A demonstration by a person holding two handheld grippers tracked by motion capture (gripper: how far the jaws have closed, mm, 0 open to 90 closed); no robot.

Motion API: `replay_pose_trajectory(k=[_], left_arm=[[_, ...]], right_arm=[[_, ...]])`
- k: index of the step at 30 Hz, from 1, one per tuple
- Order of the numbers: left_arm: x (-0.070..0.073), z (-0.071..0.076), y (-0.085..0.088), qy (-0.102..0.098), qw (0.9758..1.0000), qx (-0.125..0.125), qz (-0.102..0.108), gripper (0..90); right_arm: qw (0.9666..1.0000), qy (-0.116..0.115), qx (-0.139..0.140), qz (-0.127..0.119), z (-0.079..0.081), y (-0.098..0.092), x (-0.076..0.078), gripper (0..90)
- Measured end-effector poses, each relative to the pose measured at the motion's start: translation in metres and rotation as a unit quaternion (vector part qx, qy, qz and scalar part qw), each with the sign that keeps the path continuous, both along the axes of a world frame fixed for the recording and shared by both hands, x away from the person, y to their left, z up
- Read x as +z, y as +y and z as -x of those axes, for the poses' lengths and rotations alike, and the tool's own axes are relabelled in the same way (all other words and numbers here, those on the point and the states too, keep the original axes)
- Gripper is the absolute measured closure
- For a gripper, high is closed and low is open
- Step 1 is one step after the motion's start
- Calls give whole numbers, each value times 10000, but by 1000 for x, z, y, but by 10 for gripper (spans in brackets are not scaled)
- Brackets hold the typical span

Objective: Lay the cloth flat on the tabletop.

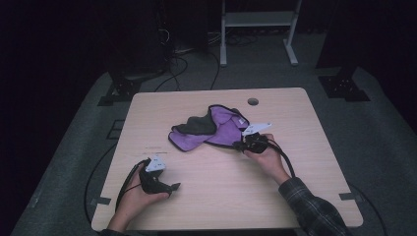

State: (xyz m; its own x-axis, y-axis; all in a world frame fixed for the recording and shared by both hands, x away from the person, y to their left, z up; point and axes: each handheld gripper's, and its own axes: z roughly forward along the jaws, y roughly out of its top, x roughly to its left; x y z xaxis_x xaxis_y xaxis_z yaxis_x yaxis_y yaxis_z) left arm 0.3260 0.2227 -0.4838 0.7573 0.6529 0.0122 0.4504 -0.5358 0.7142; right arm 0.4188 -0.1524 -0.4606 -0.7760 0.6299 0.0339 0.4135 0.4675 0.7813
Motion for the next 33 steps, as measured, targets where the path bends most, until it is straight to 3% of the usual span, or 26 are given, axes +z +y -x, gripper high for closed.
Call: replay_pose_trajectory(k=[6,15,19,24,28,33], left_arm=[[0,0,0,-2,10000,7,2,0],[1,1,1,-30,9999,123,14,10],[7,3,1,72,9998,62,190,176],[18,3,-8,-105,9995,-54,298,247],[35,-4,-30,-198,9979,-423,442,351],[45,-13,-49,-245,9965,-602,532,405]], right_arm=[[9999,34,-68,-149,12,-26,10,859],[9998,95,-35,-176,28,-47,15,859],[9997,136,1,-184,37,-53,16,859],[9997,176,70,-165,46,-59,16,859],[9996,219,67,-169,50,-63,14,858],[9994,278,62,-182,50,-65,13,858]])
